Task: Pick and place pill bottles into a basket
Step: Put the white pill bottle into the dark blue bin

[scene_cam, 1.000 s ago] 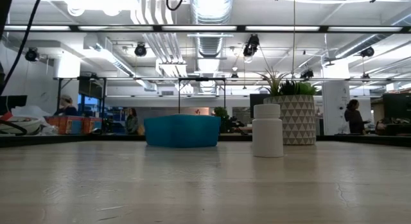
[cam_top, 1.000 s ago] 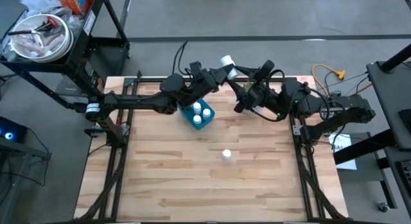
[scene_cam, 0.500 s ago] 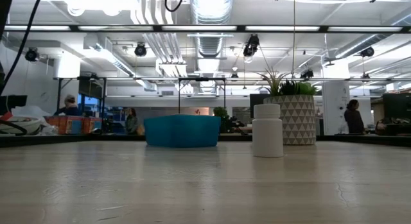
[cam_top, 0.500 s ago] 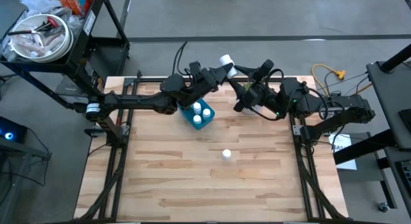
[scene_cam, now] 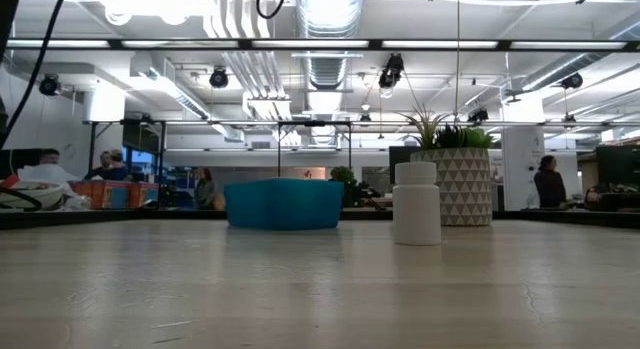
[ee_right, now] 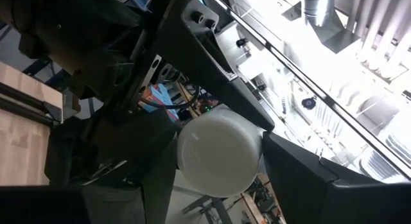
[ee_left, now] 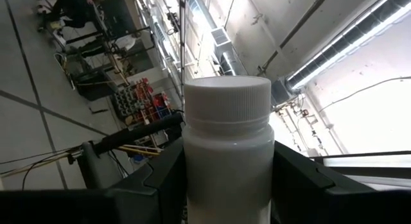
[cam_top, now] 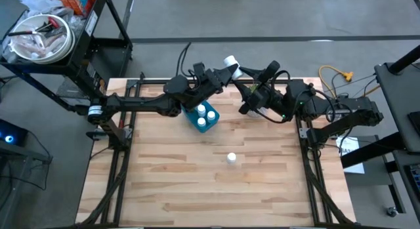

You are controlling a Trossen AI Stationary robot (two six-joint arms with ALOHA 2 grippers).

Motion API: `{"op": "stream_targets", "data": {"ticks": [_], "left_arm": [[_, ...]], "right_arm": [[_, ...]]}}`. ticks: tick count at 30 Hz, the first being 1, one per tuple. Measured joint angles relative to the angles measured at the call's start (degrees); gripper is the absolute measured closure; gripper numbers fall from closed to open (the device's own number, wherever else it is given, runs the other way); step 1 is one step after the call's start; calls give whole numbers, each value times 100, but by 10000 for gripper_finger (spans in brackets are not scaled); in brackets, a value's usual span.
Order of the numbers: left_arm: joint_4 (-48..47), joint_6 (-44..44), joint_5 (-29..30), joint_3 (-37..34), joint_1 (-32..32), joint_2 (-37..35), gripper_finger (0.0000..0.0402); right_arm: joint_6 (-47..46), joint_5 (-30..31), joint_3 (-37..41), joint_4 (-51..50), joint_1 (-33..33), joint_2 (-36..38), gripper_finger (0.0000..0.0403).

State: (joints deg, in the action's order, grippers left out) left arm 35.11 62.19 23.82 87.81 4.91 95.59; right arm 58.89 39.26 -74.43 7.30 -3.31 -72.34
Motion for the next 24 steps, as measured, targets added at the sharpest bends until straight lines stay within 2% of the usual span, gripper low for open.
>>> {"op": "stream_targets", "data": {"ticks": [13, 24], "left_arm": [[-2, 6, -79, 0, 2, 0, 236], [4, 1, -80, 0, 2, 0, 227]], "right_arm": [[-19, 103, 0, 14, -7, 0, 194], [-30, 126, 0, 14, -7, 0, 227]]}}
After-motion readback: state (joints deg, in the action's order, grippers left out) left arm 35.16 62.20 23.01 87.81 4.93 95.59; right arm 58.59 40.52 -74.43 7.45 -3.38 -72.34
